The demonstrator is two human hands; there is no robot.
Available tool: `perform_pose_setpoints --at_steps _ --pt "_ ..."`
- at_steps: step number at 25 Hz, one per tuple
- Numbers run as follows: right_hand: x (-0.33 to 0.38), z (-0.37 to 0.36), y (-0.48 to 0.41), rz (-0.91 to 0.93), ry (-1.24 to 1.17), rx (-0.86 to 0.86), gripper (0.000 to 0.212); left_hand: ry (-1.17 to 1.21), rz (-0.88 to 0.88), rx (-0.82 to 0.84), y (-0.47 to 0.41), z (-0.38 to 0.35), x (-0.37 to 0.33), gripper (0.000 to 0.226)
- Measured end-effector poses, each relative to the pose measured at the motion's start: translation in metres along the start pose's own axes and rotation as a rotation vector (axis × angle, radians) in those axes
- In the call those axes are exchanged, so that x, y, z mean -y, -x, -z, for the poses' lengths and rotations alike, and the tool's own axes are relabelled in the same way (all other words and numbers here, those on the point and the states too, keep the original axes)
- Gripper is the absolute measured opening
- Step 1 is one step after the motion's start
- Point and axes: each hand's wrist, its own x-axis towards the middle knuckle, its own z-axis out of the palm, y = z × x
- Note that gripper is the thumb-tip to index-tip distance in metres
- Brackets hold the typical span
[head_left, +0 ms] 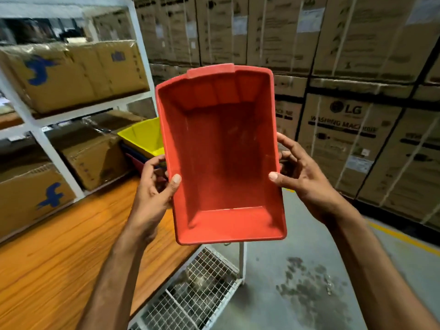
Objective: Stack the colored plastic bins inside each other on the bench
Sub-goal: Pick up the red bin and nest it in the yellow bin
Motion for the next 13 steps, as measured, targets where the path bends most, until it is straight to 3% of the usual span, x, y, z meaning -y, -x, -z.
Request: perform_pose_setpoints --at_steps 7,13 --pt "-0.015 0.039 -0.164 0.083 -0.134 0.208 0.065 -0.006 -0.077 -0.288 -0.066 -0.036 -0.015 0.04" --pt "-0.017 0.014 -0.279 0.158 -0.175 0.455 0.079 -0.079 -0.208 -0.504 -0.135 -0.02 -0.028 0.03"
